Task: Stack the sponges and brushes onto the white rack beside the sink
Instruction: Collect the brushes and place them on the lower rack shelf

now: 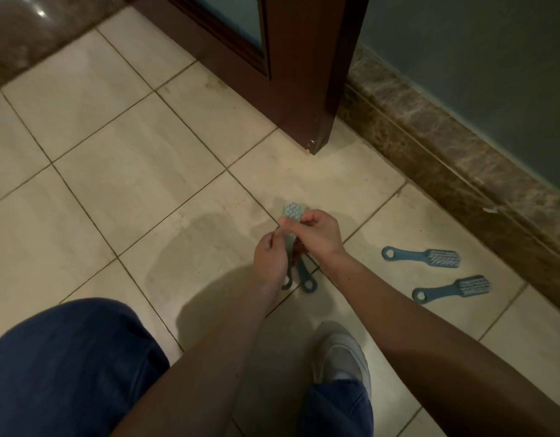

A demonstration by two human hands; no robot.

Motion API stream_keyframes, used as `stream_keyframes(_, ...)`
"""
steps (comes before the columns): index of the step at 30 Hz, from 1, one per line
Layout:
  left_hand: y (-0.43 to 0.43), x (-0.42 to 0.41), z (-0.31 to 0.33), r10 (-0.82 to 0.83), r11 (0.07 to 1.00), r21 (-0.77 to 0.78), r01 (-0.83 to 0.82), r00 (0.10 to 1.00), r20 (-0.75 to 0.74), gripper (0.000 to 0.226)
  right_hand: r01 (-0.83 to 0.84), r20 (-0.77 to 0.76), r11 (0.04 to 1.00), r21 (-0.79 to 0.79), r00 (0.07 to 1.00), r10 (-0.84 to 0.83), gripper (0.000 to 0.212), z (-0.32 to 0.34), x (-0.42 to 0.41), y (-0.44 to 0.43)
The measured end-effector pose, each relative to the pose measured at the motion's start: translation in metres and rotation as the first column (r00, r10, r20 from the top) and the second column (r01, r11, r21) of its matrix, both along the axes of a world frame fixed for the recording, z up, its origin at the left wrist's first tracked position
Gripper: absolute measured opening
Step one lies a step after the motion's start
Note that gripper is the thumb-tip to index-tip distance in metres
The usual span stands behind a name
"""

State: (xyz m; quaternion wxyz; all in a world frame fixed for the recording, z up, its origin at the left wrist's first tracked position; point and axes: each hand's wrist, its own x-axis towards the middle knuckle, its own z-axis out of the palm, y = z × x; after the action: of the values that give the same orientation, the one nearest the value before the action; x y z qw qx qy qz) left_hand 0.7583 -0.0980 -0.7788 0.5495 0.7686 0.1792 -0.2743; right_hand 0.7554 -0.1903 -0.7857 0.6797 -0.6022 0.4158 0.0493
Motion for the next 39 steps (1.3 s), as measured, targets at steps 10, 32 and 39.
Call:
stream_keyframes(10, 0.034, 0.009, -0.020, 0.091, 0.987, 0.133, -0.087, 0.996, -0.023, 0.022, -0.400, -0.279, 0.774, -0.490, 0.914, 0.295, 0.029, -0.032, 0.004, 0.008)
stream_keyframes(32, 0.023, 0.018, -0.001, 0.110, 0.987, 0.123, -0.105, 0.993, -0.032, 0.021, -0.242, -0.166, 0.915, -0.322, 0.966, 0.197, 0.027, -0.017, 0.008, 0.008)
stream_keyframes(39, -0.005, 0.010, 0.112, 0.034, 0.998, 0.054, -0.033, 0.999, -0.022, 0.032, -0.049, -0.149, 0.977, -0.206, 0.989, 0.018, 0.030, 0.095, -0.017, -0.021)
